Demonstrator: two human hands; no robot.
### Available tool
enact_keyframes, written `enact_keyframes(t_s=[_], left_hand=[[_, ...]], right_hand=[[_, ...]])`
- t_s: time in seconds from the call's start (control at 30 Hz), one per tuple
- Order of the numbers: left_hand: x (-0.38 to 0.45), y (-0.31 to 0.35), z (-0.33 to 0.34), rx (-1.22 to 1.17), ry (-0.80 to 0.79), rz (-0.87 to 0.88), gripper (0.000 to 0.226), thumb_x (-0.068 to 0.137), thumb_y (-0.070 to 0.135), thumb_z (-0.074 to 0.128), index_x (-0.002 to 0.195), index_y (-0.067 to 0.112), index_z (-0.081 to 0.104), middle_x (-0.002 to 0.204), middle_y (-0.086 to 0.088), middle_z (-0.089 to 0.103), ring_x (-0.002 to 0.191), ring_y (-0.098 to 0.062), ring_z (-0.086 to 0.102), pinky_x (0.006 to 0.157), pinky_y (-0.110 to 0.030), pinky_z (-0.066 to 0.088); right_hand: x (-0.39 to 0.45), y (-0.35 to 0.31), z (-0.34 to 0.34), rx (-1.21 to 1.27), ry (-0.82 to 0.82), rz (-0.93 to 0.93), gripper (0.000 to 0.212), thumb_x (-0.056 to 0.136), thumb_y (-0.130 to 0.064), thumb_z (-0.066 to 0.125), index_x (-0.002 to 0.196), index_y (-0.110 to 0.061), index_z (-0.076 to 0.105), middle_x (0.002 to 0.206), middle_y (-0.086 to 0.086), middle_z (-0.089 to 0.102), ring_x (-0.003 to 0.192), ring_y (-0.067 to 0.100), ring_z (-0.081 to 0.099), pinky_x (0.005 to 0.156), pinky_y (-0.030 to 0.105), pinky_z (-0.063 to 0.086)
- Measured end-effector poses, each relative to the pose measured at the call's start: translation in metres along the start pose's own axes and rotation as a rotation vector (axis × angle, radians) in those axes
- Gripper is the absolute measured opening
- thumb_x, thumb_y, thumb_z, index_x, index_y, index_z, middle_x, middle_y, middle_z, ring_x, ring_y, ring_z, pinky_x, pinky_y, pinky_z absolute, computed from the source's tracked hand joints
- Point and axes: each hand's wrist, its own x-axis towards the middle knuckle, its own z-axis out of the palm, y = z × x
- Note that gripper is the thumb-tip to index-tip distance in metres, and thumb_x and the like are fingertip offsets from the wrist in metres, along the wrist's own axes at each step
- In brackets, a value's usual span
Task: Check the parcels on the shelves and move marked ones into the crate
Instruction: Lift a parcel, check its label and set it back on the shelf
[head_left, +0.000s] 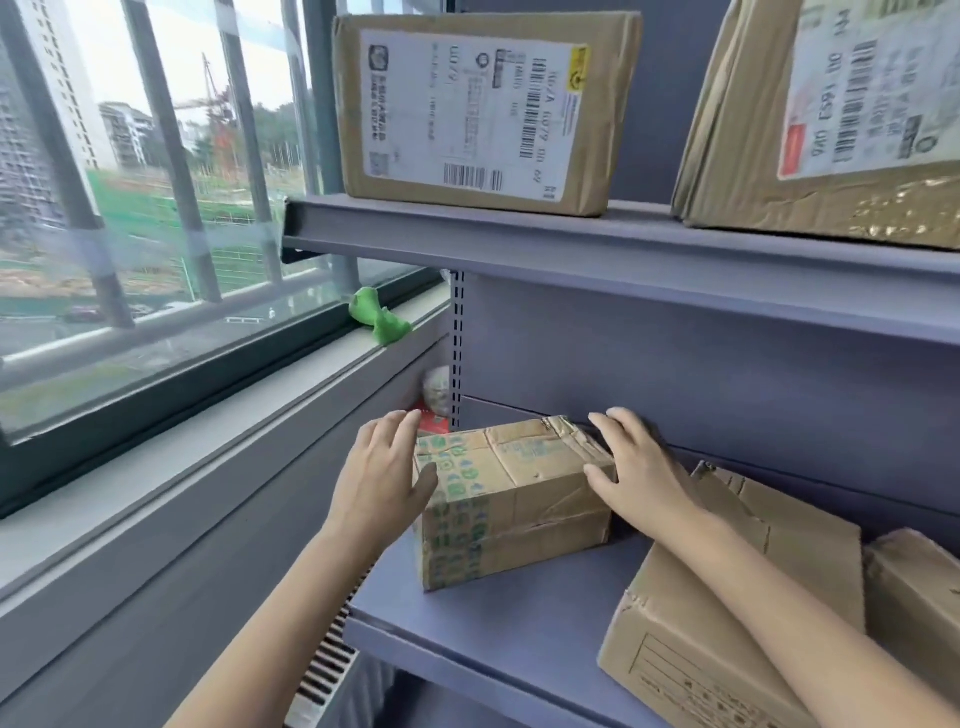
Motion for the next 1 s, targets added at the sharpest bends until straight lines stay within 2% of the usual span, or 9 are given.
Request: enact_keyframes(t_s=[0.2, 0.3, 0.43, 0.53, 0.6, 0.67, 0.77, 0.93, 1.0], left_hand=[[0.013, -0.007, 0.01, -0.045, -0.043, -0.095, 0.05, 0.093, 0.028, 0.051, 0.132, -0.003, 0.046, 0.132, -0.017, 0.053, 0.123, -0.036, 0.046, 0.103, -0.039, 0.037], [0.023, -0.008, 0.017, -0.034, -0.094, -0.143, 0.052, 0.095, 0.032, 0.045, 0.136, 0.001, 0.041, 0.131, -0.015, 0.051, 0.123, -0.033, 0.044, 0.102, -0.036, 0.035], [0.034, -0.002, 0.026, -0.016, -0.224, -0.32, 0.048, 0.096, 0.038, 0.032, 0.131, 0.005, 0.039, 0.128, -0.014, 0.046, 0.12, -0.031, 0.042, 0.096, -0.035, 0.037], [0.035, 0.001, 0.032, -0.076, -0.345, -0.577, 0.048, 0.096, 0.044, 0.035, 0.12, 0.003, 0.044, 0.126, -0.018, 0.047, 0.117, -0.034, 0.045, 0.092, -0.039, 0.039], [0.033, 0.003, 0.035, -0.186, -0.406, -0.711, 0.055, 0.096, 0.047, 0.03, 0.119, 0.001, 0.049, 0.125, -0.02, 0.053, 0.114, -0.034, 0.051, 0.088, -0.036, 0.041], [0.032, 0.008, 0.034, -0.28, -0.443, -0.727, 0.055, 0.099, 0.041, 0.025, 0.116, -0.003, 0.054, 0.124, -0.021, 0.057, 0.112, -0.034, 0.053, 0.087, -0.033, 0.04], [0.027, 0.016, 0.028, -0.338, -0.399, -0.718, 0.051, 0.101, 0.032, 0.024, 0.116, -0.006, 0.055, 0.125, -0.023, 0.056, 0.116, -0.034, 0.051, 0.089, -0.031, 0.039], [0.005, 0.024, 0.007, -0.493, -0.166, -0.743, 0.035, 0.097, 0.032, 0.037, 0.087, 0.003, 0.053, 0.105, -0.017, 0.058, 0.09, -0.026, 0.047, 0.07, -0.031, 0.032], [-0.005, 0.033, -0.011, -0.582, -0.034, -0.747, 0.033, 0.097, 0.034, 0.039, 0.09, 0.005, 0.054, 0.098, -0.009, 0.055, 0.086, -0.023, 0.046, 0.063, -0.03, 0.032]], right_hand=[[0.032, 0.016, 0.019, 0.074, -0.018, 0.034, 0.05, 0.089, -0.024, 0.054, 0.135, -0.006, 0.043, 0.137, 0.011, 0.041, 0.127, 0.029, 0.038, 0.105, 0.032, 0.029], [0.052, 0.017, 0.026, 0.133, -0.062, 0.082, 0.051, 0.091, -0.027, 0.052, 0.137, -0.006, 0.04, 0.14, 0.012, 0.039, 0.129, 0.028, 0.037, 0.106, 0.031, 0.027], [0.072, 0.013, 0.033, 0.176, -0.147, 0.152, 0.055, 0.093, -0.035, 0.048, 0.137, -0.006, 0.037, 0.14, 0.014, 0.041, 0.129, 0.029, 0.038, 0.106, 0.035, 0.032], [0.08, 0.012, 0.038, 0.235, -0.239, 0.274, 0.06, 0.09, -0.04, 0.05, 0.136, -0.002, 0.036, 0.14, 0.018, 0.041, 0.128, 0.033, 0.04, 0.105, 0.04, 0.035], [0.082, 0.011, 0.042, 0.267, -0.291, 0.348, 0.064, 0.088, -0.043, 0.053, 0.133, 0.0, 0.04, 0.138, 0.019, 0.044, 0.125, 0.033, 0.044, 0.101, 0.037, 0.038], [0.08, 0.009, 0.043, 0.295, -0.314, 0.374, 0.061, 0.088, -0.042, 0.055, 0.129, 0.002, 0.047, 0.133, 0.019, 0.049, 0.119, 0.032, 0.05, 0.092, 0.031, 0.04], [0.071, 0.007, 0.04, 0.327, -0.284, 0.385, 0.055, 0.086, -0.038, 0.06, 0.123, 0.002, 0.053, 0.127, 0.017, 0.055, 0.114, 0.03, 0.054, 0.084, 0.028, 0.042], [0.038, -0.003, 0.02, 0.485, -0.048, 0.364, 0.04, 0.081, -0.034, 0.066, 0.107, -0.006, 0.055, 0.111, 0.009, 0.062, 0.105, 0.027, 0.056, 0.076, 0.028, 0.04], [0.021, -0.009, 0.006, 0.636, 0.088, 0.342, 0.037, 0.082, -0.032, 0.067, 0.106, -0.007, 0.053, 0.105, 0.005, 0.06, 0.104, 0.026, 0.056, 0.074, 0.025, 0.036]])
